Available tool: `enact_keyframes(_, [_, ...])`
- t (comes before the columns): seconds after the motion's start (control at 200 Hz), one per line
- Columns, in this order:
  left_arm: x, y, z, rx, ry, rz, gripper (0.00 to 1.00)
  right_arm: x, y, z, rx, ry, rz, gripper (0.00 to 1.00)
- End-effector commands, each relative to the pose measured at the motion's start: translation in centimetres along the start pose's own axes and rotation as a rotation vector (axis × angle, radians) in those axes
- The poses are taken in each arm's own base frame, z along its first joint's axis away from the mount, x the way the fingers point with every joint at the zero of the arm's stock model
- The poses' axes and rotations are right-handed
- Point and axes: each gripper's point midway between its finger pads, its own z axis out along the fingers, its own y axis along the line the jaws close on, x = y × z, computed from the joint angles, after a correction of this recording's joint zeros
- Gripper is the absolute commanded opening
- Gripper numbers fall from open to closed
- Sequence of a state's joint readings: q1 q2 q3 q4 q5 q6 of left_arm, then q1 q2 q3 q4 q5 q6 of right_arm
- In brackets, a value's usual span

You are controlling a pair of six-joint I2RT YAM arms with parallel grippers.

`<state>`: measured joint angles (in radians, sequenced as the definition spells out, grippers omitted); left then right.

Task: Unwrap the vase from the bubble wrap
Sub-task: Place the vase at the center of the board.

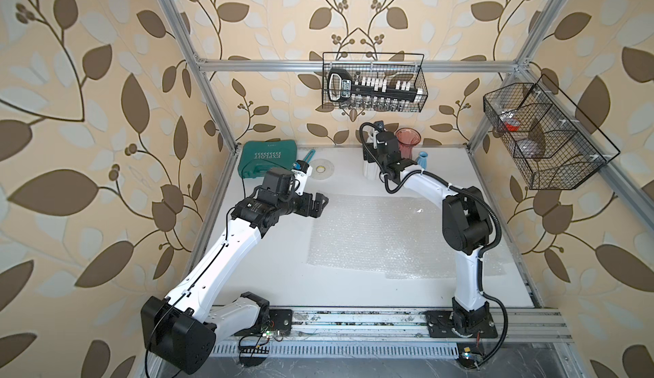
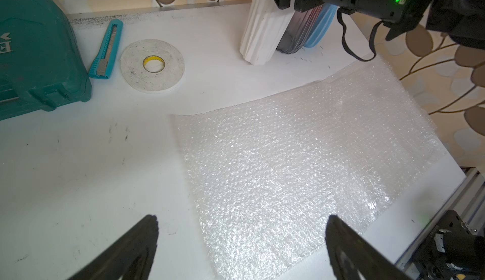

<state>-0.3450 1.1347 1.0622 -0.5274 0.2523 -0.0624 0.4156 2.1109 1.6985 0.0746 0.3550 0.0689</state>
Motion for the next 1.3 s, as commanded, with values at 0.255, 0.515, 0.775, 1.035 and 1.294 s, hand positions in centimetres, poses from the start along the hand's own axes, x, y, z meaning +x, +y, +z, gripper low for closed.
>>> enact_keyframes(0.255, [-0.4, 0.2, 0.0, 0.009, -0.019, -0.006, 0.99, -4.4, -1.0, 0.2, 0.041, -0.139, 0.061, 0.66])
enact_keyframes(0.515, [-0.3, 0.1, 0.1, 0.016, -0.009, -0.009, 0.99, -3.2, -1.2, 0.2, 0.049, -0.113, 0.073, 0.76])
enact_keyframes(0.775, [-0.3, 0.0, 0.1, 0.021, -0.01, -0.009, 0.99, -3.5, -1.5, -0.4, 0.058, -0.104, 0.075, 0.9])
enact_keyframes(1.035, [-0.3, 0.0, 0.1, 0.024, -0.009, -0.011, 0.99, -4.2, -1.5, -2.0, 0.031, -0.102, 0.076, 1.0])
enact_keyframes(1.294, [-0.5, 0.1, -0.1, 0.022, -0.014, -0.022, 0.99, -4.9, -1.3, -5.2, -0.031, -0.092, 0.065, 1.0])
